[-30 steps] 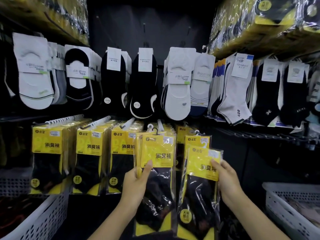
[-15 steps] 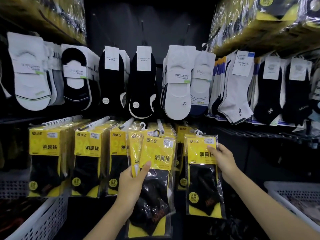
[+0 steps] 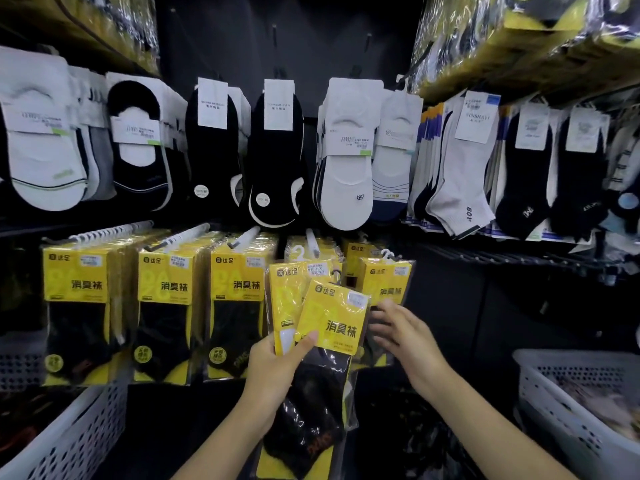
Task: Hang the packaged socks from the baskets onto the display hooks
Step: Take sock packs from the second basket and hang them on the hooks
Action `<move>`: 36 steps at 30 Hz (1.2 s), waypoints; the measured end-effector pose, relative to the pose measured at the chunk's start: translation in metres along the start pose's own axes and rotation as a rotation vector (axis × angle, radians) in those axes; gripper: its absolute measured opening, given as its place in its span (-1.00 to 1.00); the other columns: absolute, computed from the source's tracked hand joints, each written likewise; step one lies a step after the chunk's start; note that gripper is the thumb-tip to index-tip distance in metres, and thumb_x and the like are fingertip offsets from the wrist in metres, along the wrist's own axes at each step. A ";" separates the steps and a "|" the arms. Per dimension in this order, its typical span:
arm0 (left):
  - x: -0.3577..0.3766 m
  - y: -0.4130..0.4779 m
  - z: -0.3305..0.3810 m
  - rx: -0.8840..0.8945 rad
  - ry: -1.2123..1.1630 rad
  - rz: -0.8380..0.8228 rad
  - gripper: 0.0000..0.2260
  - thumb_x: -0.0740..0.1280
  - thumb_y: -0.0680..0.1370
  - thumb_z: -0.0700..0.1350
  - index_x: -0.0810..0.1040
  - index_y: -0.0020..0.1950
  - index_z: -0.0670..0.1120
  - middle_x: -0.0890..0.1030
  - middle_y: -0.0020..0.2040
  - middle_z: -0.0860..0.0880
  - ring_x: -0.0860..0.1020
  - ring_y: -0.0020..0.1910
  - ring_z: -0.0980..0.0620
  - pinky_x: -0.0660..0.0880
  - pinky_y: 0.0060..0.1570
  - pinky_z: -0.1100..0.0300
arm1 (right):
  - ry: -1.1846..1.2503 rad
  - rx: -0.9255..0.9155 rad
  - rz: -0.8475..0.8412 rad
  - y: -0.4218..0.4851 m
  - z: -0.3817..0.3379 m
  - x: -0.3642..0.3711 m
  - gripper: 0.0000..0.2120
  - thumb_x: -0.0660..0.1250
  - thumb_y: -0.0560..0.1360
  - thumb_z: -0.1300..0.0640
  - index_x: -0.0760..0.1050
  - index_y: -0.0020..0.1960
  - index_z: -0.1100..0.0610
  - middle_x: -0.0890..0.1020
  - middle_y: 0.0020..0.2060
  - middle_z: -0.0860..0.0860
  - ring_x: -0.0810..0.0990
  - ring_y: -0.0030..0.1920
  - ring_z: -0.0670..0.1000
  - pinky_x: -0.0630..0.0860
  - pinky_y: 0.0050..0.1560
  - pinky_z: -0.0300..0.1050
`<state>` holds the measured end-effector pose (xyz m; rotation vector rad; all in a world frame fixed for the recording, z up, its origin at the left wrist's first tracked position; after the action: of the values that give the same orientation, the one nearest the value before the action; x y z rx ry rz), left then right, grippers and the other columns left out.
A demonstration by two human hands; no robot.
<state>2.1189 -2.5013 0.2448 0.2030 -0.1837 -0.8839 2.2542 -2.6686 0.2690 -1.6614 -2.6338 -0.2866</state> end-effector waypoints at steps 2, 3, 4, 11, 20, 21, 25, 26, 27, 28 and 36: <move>0.009 -0.003 -0.001 0.006 -0.013 -0.037 -0.85 0.45 0.45 -0.03 0.66 -0.01 -0.03 0.72 -0.12 0.09 0.66 -0.10 0.19 0.48 -0.10 0.28 | -0.024 -0.031 -0.119 -0.012 -0.004 0.019 -0.74 0.26 0.56 -0.03 0.56 0.15 0.06 0.71 -0.03 0.04 0.69 -0.03 0.03 0.58 -0.20 -0.22; 0.013 -0.004 -0.001 0.012 -0.013 -0.051 -0.84 0.45 0.45 -0.04 0.66 -0.01 -0.02 0.72 -0.11 0.09 0.66 -0.09 0.18 0.50 -0.11 0.29 | -0.019 -0.035 -0.130 -0.016 -0.004 0.023 -0.75 0.28 0.55 -0.02 0.56 0.16 0.05 0.71 -0.03 0.03 0.70 -0.04 0.03 0.58 -0.24 -0.21; 0.016 -0.006 -0.001 0.019 -0.014 -0.062 -0.85 0.46 0.45 -0.04 0.66 -0.01 -0.02 0.72 -0.11 0.09 0.66 -0.10 0.18 0.51 -0.13 0.31 | 0.006 -0.028 -0.122 -0.018 -0.004 0.024 -0.76 0.30 0.55 0.01 0.56 0.17 0.05 0.71 -0.02 0.02 0.70 -0.04 0.02 0.58 -0.25 -0.21; 0.003 -0.001 0.012 0.172 0.137 0.073 -0.56 0.25 0.50 0.13 0.19 -0.44 -0.05 0.18 -0.61 0.10 0.19 -0.61 0.17 0.14 -0.58 0.43 | 0.123 0.028 0.048 -0.009 0.000 -0.013 -0.81 0.26 0.59 0.10 0.57 0.13 0.10 0.72 -0.06 0.09 0.70 -0.09 0.10 0.62 -0.09 0.02; -0.019 0.013 0.026 0.332 0.255 0.143 -0.55 0.23 0.57 0.04 0.16 -0.45 -0.06 0.18 -0.59 0.07 0.18 -0.59 0.16 0.11 -0.57 0.40 | -0.020 -0.173 0.214 0.028 -0.045 -0.055 -0.88 0.25 0.59 0.17 0.54 -0.01 0.00 0.67 -0.08 -0.02 0.66 -0.13 -0.08 0.59 -0.15 -0.19; -0.020 0.015 0.026 0.329 0.251 0.148 -0.55 0.23 0.57 0.05 0.17 -0.45 -0.07 0.19 -0.57 0.07 0.18 -0.57 0.16 0.12 -0.56 0.40 | -0.042 -0.183 0.181 0.031 -0.048 -0.051 -0.88 0.25 0.59 0.18 0.54 -0.01 0.00 0.67 -0.11 -0.05 0.67 -0.19 -0.13 0.58 -0.25 -0.27; -0.021 0.017 0.023 0.308 0.249 0.151 -0.56 0.23 0.57 0.07 0.20 -0.43 -0.09 0.23 -0.51 -0.03 0.23 -0.52 0.07 0.16 -0.53 0.35 | -0.103 -0.200 0.081 0.042 -0.049 -0.039 -0.87 0.24 0.59 0.17 0.52 -0.01 -0.03 0.67 -0.11 -0.08 0.66 -0.16 -0.16 0.57 -0.29 -0.35; -0.021 0.017 0.023 0.305 0.248 0.149 -0.56 0.23 0.56 0.07 0.20 -0.43 -0.08 0.23 -0.52 -0.01 0.22 -0.53 0.08 0.15 -0.54 0.36 | -0.113 -0.195 0.076 0.045 -0.047 -0.037 -0.87 0.24 0.59 0.17 0.52 -0.01 -0.03 0.67 -0.10 -0.08 0.65 -0.13 -0.14 0.58 -0.26 -0.32; -0.020 0.016 0.023 0.305 0.243 0.148 -0.56 0.23 0.56 0.07 0.19 -0.44 -0.07 0.22 -0.55 0.05 0.21 -0.55 0.12 0.15 -0.55 0.37 | -0.122 -0.187 0.086 0.049 -0.044 -0.037 -0.88 0.24 0.59 0.17 0.52 -0.01 -0.01 0.66 -0.09 -0.06 0.64 -0.11 -0.12 0.58 -0.22 -0.30; -0.019 0.016 0.023 0.306 0.240 0.146 -0.56 0.23 0.56 0.07 0.18 -0.44 -0.06 0.21 -0.58 0.08 0.19 -0.57 0.16 0.14 -0.57 0.39 | -0.130 -0.176 0.114 0.052 -0.041 -0.038 -0.91 0.25 0.59 0.18 0.52 0.00 0.03 0.65 -0.09 -0.04 0.63 -0.12 -0.10 0.57 -0.19 -0.28; -0.001 0.014 0.020 0.246 0.170 0.086 -0.56 0.24 0.57 0.06 0.19 -0.44 -0.05 0.24 -0.55 0.07 0.24 -0.54 0.11 0.18 -0.53 0.37 | -0.145 -0.090 0.427 0.065 -0.019 -0.054 -0.70 0.44 0.46 0.08 0.52 0.10 0.22 0.62 -0.04 0.08 0.57 -0.07 -0.01 0.47 -0.06 -0.20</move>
<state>2.1236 -2.4940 0.2678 0.4944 -0.1412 -0.7534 2.3346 -2.6930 0.2916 -2.2923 -2.2967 -0.2833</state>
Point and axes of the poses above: each hand's wrist, its own y-axis towards the middle knuckle, its own x-axis out of the palm, z = x × y, the point moved 6 cm from there along y, towards the middle knuckle
